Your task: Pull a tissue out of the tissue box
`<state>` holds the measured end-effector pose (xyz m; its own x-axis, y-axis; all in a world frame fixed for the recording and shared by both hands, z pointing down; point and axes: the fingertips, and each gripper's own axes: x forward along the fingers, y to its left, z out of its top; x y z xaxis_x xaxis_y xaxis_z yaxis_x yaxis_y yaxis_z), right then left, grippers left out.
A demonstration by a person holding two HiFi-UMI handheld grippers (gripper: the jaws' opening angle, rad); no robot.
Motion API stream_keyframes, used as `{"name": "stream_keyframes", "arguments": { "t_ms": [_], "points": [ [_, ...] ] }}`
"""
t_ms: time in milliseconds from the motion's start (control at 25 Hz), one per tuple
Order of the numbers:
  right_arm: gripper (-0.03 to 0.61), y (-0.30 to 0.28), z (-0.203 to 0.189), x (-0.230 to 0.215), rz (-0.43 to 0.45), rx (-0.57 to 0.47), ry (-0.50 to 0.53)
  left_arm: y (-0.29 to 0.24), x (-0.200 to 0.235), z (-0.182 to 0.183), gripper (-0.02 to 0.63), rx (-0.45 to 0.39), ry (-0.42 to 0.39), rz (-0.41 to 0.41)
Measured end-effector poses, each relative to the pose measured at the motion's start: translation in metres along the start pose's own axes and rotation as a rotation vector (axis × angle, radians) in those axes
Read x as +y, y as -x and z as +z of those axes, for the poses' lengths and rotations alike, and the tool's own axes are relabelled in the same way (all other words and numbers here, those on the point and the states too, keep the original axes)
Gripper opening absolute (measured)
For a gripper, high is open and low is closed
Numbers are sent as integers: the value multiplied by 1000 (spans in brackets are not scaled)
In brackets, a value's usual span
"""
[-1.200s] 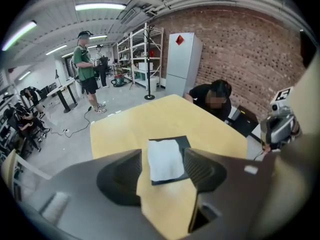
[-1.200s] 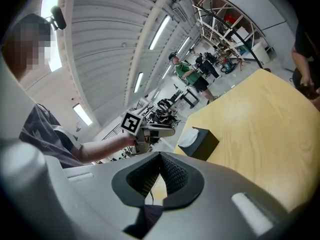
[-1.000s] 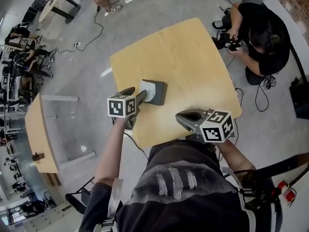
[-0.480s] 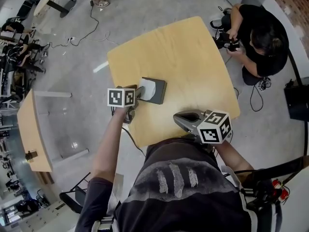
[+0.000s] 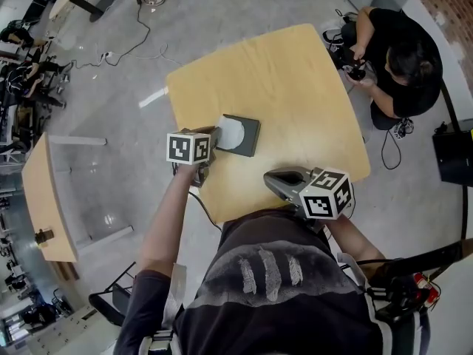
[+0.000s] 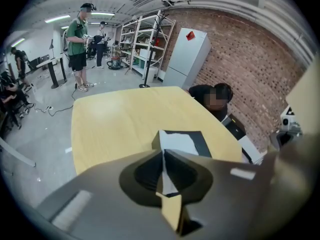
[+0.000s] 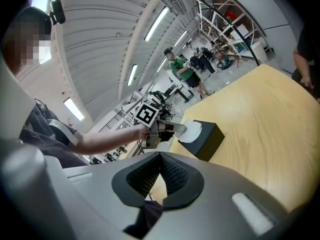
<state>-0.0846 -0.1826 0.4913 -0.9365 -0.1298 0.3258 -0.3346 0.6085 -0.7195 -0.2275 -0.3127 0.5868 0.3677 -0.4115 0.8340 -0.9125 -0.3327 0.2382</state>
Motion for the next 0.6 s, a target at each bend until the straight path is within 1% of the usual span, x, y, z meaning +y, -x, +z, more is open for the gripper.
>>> {"name": "stream_keyframes", "arguments": {
  "t_ms": [360, 600],
  "points": [
    [-3, -10, -6, 11, -8, -4, 0, 11, 1, -4, 9, -23, 5, -30],
    [-3, -9, -3, 10, -8, -4, 3, 14, 1, 1, 9, -38, 17, -36]
  ]
}}
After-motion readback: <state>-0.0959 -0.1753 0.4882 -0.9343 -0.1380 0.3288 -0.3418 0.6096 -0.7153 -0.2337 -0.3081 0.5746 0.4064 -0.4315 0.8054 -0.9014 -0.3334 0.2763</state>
